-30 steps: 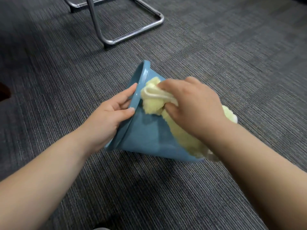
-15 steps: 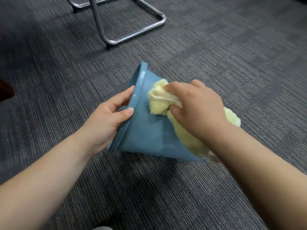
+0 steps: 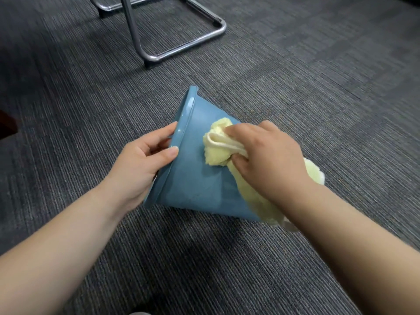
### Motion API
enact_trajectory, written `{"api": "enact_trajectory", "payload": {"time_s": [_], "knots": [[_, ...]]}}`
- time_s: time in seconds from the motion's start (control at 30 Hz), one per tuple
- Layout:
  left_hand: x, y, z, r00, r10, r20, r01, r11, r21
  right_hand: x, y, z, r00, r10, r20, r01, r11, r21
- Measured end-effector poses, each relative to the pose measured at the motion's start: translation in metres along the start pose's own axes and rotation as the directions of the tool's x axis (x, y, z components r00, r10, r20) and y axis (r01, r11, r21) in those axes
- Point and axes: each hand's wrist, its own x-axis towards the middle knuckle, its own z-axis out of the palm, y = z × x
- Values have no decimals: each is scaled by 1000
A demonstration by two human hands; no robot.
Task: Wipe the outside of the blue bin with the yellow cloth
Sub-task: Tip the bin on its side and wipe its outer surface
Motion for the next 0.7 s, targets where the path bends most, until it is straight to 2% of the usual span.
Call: {"api": "enact_trajectory", "payload": {"time_s": [0.13,0.2,0.27,0.33,0.43,0.5,0.6,0.7], "knots": [[1,-3,-4,999,-13,-35,13,1000,-4,-12,-17,9,978,-172,116,170,985,29],[2,-2,-5,999,-9,-42,9,1000,12,-11,-16,8,967,-200,159,194,980,52],[4,-2,-4,999,-1,-39,2,1000,12,-4,-3,5,986,-125,111,119,991,61],[4,-1,-4,999,3,-36,-3,1000,9,2,15,3,998,21,59,-23,999,31],[4,-1,-3,999,3,-45,-2,1000,12,0,28,7,986,168,15,-169,984,58],[4,-1,-3,998,0,-61,0,1000,9,-7,21,13,994,112,-15,-110,989,102],[5,-1,-4,996,-2,-87,2,1000,2,-14,8,18,999,-18,48,11,990,140],[5,-2,-5,997,-11,-79,10,1000,-7,-13,14,16,998,0,58,-9,988,156]]}}
